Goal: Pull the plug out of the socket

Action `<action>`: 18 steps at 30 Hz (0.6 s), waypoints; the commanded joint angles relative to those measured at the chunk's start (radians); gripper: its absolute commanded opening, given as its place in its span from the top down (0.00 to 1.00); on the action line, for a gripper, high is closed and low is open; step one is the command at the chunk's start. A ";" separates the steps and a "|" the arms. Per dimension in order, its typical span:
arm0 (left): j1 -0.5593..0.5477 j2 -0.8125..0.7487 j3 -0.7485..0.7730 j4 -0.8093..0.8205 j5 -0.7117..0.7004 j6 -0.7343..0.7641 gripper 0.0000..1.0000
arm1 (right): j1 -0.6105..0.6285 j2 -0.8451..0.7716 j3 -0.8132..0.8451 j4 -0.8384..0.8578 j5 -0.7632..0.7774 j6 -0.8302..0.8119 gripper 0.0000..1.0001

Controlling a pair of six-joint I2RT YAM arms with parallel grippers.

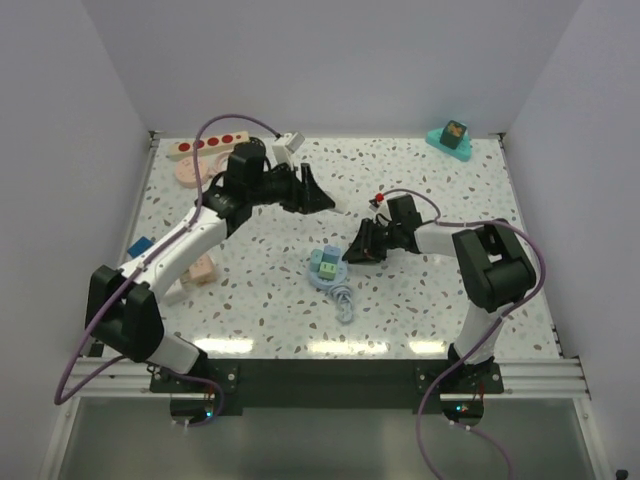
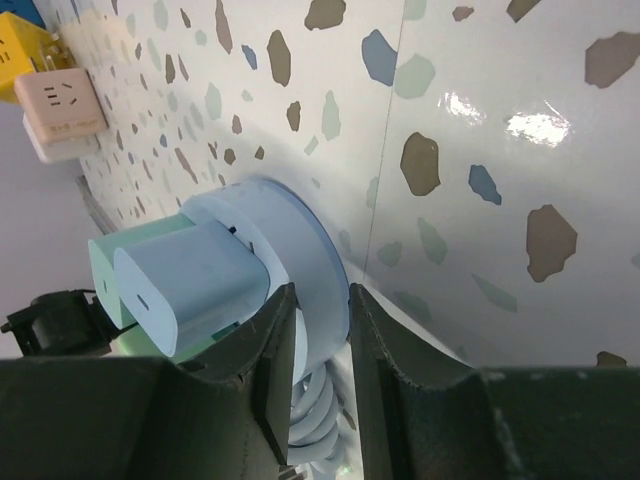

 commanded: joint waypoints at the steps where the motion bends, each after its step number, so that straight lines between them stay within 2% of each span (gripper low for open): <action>1: 0.027 0.006 0.041 0.009 0.047 0.010 1.00 | 0.012 0.067 -0.047 -0.136 0.217 -0.096 1.00; 4: 0.104 0.006 0.066 -0.098 -0.024 0.051 1.00 | 0.012 0.050 -0.041 -0.151 0.215 -0.092 1.00; 6: 0.196 -0.002 0.067 -0.140 -0.059 0.073 1.00 | 0.012 0.041 -0.033 -0.168 0.211 -0.094 1.00; 10: 0.352 0.010 0.089 -0.351 -0.316 0.111 1.00 | 0.012 0.015 -0.021 -0.189 0.197 -0.094 1.00; 11: 0.418 0.019 0.066 -0.365 -0.352 0.117 1.00 | 0.012 0.013 -0.019 -0.192 0.192 -0.091 1.00; 13: 0.481 0.032 0.034 -0.389 -0.361 0.118 1.00 | 0.012 0.006 -0.010 -0.197 0.182 -0.088 1.00; 14: 0.555 0.039 -0.003 -0.389 -0.369 0.111 1.00 | 0.012 0.000 -0.005 -0.201 0.180 -0.089 1.00; 18: 0.623 0.056 -0.089 -0.373 -0.453 0.088 1.00 | 0.012 -0.008 0.016 -0.224 0.176 -0.094 1.00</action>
